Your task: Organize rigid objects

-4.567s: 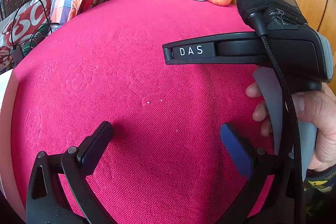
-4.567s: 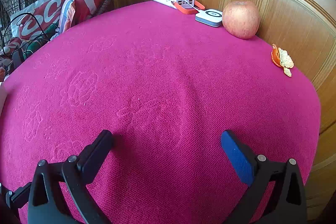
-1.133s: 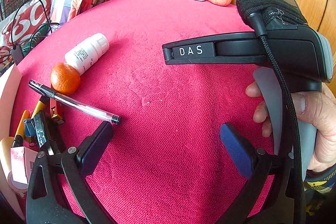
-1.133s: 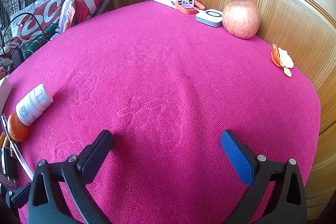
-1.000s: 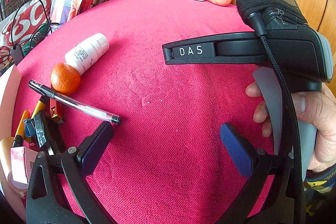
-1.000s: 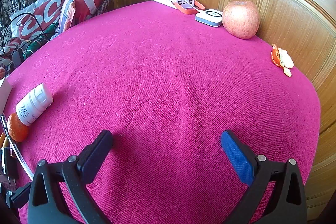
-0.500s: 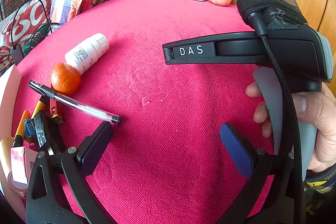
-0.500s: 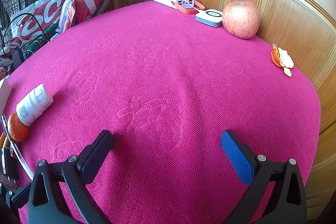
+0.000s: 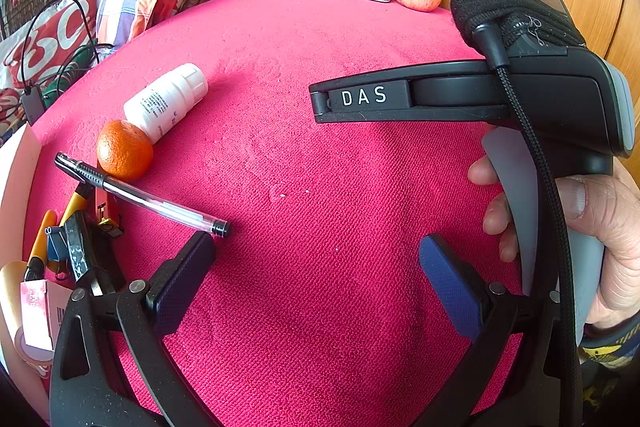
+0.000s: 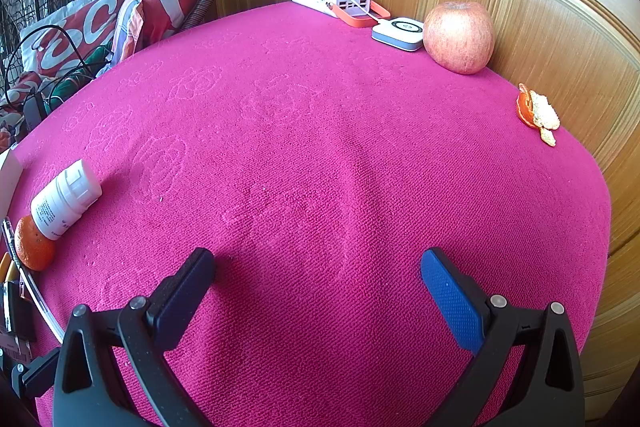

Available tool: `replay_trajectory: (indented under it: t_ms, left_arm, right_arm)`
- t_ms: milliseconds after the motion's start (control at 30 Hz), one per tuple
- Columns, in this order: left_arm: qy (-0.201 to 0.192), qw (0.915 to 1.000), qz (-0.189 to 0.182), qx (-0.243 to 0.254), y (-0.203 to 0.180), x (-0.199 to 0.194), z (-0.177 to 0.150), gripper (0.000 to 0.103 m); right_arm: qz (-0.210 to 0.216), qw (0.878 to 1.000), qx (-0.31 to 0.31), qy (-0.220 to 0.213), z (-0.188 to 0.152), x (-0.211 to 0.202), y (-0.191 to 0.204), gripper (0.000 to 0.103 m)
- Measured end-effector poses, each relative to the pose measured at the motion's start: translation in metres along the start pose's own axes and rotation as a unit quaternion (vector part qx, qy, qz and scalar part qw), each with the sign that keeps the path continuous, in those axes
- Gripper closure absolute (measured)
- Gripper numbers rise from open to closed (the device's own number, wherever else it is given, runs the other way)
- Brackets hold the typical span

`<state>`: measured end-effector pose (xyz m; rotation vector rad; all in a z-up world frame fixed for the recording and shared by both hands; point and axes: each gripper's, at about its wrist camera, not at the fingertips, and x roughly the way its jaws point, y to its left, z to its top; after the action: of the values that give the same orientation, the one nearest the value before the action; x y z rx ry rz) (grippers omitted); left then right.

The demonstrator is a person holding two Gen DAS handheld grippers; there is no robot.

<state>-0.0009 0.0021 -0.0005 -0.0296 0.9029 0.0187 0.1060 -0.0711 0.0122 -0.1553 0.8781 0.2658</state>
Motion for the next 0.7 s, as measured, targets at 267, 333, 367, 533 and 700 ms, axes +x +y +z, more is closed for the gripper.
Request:
replay_trajectory:
  t_ms: [267,333,367,533,700]
  left_arm:
    - [-0.058,0.9971,-0.008,-0.049,0.007,-0.046,-0.001,0.000]
    - [-0.087,0.9949,0.010,-0.051,0.012,-0.075,-0.002,0.000]
    - [-0.101,0.9933,0.018,-0.053,0.017,-0.090,-0.004,0.000]
    - [-0.153,0.9801,0.069,-0.106,0.068,-0.153,-0.041,0.000]
    - [-0.165,0.9643,0.089,-0.187,0.130,-0.188,-0.104,0.000]
  right_arm:
    - [-0.001,1.000,0.000,0.000,0.000,0.000,0.000,0.000]
    - [0.000,1.000,0.000,-0.001,0.000,0.000,0.000,0.000]
    - [0.000,1.000,0.001,-0.001,0.000,0.000,0.000,0.000]
    - [0.000,1.000,0.000,0.000,0.000,0.000,0.001,0.000]
    - [0.034,0.999,0.020,-0.016,-0.001,-0.006,-0.006,0.000]
